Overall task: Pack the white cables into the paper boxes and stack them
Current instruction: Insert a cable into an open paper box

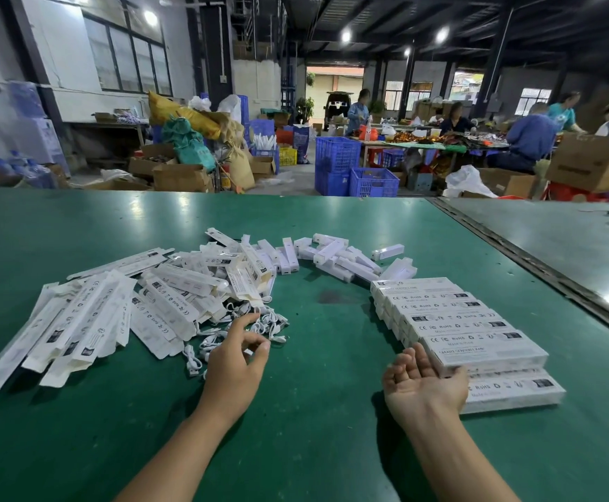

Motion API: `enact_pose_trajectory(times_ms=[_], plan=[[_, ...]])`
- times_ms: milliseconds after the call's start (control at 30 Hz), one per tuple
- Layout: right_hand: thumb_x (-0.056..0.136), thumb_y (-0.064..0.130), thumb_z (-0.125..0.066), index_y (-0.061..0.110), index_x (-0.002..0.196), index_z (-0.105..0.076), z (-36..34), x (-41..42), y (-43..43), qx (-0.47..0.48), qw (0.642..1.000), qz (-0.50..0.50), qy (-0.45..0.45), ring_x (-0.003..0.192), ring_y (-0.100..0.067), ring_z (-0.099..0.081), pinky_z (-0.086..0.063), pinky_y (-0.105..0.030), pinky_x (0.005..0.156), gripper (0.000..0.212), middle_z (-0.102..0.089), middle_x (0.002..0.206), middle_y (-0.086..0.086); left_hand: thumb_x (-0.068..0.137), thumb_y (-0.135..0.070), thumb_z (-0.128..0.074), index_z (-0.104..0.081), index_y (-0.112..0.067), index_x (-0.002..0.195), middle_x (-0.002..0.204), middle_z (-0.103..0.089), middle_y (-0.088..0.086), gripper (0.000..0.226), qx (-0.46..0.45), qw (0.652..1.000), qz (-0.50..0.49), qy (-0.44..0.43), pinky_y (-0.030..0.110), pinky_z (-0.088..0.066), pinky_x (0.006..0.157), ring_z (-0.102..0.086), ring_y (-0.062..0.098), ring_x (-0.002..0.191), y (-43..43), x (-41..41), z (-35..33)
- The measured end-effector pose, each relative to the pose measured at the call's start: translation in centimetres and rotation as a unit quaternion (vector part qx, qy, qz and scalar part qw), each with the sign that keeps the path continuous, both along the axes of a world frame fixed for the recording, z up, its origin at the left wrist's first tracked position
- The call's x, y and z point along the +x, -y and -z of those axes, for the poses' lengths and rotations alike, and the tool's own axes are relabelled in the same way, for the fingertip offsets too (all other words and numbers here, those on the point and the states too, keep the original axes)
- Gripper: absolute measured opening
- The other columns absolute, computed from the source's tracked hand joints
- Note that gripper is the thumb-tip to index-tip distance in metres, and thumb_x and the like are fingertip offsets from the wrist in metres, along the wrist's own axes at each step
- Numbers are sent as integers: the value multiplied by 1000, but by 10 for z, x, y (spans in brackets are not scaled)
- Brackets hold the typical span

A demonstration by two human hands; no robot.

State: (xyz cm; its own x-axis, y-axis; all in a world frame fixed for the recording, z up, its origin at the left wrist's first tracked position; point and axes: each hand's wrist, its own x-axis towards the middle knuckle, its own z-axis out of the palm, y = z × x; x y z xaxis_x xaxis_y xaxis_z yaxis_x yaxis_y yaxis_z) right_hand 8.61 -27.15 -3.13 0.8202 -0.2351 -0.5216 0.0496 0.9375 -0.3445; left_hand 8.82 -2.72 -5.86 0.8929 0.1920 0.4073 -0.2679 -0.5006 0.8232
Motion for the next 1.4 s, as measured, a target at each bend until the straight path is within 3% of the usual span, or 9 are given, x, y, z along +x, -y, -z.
enact_pose_trajectory(times_ms=[167, 300, 400, 533, 800, 967, 1100, 1267, 1400], plan=[[93, 68, -29, 9, 87, -60, 3, -2, -6, -20, 1000, -1, 5, 48, -15, -50, -36, -25, 52, 67, -57, 79, -5, 88, -7, -68, -69, -15, 109, 98, -66, -3, 22, 119, 982, -145, 29, 38, -46, 84, -55, 26, 106, -13, 2, -8], [93, 69, -28, 10, 87, -60, 5, -5, -12, -37, 999, -10, 7, 47, -15, -48, -36, -26, 51, 68, -56, 73, -5, 93, -38, -61, -56, -24, 135, 150, -40, 14, 45, 220, 931, -256, -139, 53, -26, 113, -24, 34, 142, -37, 5, -8], [93, 70, -29, 11, 86, -59, 6, -6, -17, -51, 998, -19, 10, 47, -15, -46, -35, -27, 51, 67, -55, 66, -5, 99, -59, -38, -40, -36, 147, 163, -12, 18, 54, 214, 907, -257, -255, 55, -1, 121, -1, 37, 151, -52, 6, -7], [93, 68, -30, 11, 85, -58, 6, -8, -20, -62, 998, -30, 13, 48, -15, -43, -34, -27, 52, 65, -54, 62, -5, 99, -65, -18, -25, -36, 155, 164, -10, 20, 63, 236, 889, -226, -321, 53, -3, 122, -5, 39, 151, -59, 8, -4], [91, 70, -38, 10, 85, -56, 6, -10, -23, -71, 997, -38, 21, 48, -15, -40, -33, -26, 52, 63, -52, 60, -4, 98, -47, -51, -62, -15, 117, 136, -52, 14, 39, 231, 906, -265, -237, 47, -37, 104, -40, 33, 128, -57, 3, -8], [92, 67, -40, 9, 85, -56, 6, -11, -24, -79, 996, -43, 24, 47, -14, -38, -32, -26, 51, 60, -51, 56, -3, 102, -58, -29, -27, -34, 154, 165, -9, 19, 57, 252, 893, -227, -296, 52, -3, 123, -2, 38, 151, -59, 9, -5], [92, 67, -40, 10, 85, -56, 7, -10, -24, -83, 995, -43, 26, 46, -14, -38, -32, -26, 51, 60, -52, 55, -3, 101, -57, -32, -36, -23, 153, 163, -18, 16, 62, 232, 901, -233, -285, 48, -15, 122, -13, 36, 151, -64, 10, -1], [93, 64, -42, 10, 83, -56, 7, -10, -25, -88, 995, -49, 18, 46, -14, -38, -32, -27, 51, 57, -52, 55, -3, 100, -46, -47, -57, -9, 133, 138, -49, 16, 50, 214, 909, -261, -245, 44, -43, 95, -41, 33, 130, -62, 7, -3], [93, 63, -43, 11, 83, -56, 7, -9, -25, -92, 994, -52, 17, 46, -15, -38, -32, -27, 51, 54, -52, 53, -2, 100, -30, -53, -63, -3, 105, 109, -59, 18, 29, 193, 916, -288, -203, 41, -45, 71, -50, 32, 103, -66, 6, -5]])
